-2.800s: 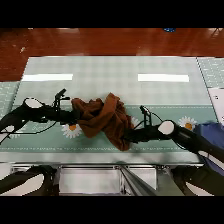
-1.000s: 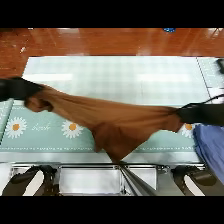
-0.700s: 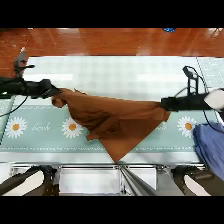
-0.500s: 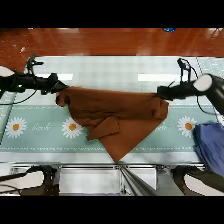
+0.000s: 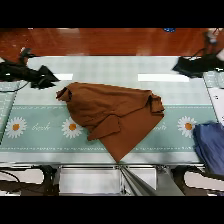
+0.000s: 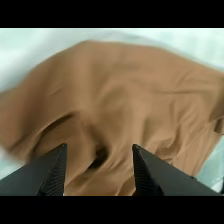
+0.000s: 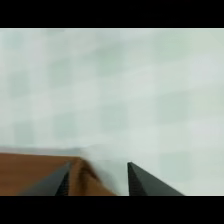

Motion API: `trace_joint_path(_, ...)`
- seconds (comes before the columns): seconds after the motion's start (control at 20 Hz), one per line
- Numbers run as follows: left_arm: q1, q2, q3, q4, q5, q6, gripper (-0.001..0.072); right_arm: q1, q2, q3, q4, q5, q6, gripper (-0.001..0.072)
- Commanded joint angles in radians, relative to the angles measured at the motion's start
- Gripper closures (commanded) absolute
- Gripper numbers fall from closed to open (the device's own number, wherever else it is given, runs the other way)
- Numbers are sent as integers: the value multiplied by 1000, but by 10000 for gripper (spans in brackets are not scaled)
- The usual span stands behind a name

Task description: Fold the shirts.

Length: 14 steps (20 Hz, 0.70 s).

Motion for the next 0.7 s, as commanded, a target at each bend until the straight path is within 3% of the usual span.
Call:
trace_joint_path(0.0, 114, 127, -143, 59, -32, -7, 201, -186, 113, -27, -49, 108, -13, 304)
trace_joint_path(0.15, 129, 285, -513, 28, 97, -8, 201, -290, 277, -310, -53, 45, 10, 304)
trace_joint_path(0.3, 82, 350, -800, -221, 116, 137, 201, -309, 412, -572, -48, -32, -6, 304)
trace_joint_path(0.45, -59, 348, -934, -268, 228, 146, 201, -308, 454, -691, 35, -45, -57, 304)
trace_joint_path(0.65, -224, 346, -949, -323, 433, 121, 201, -308, 454, -716, 73, -35, -97, 304)
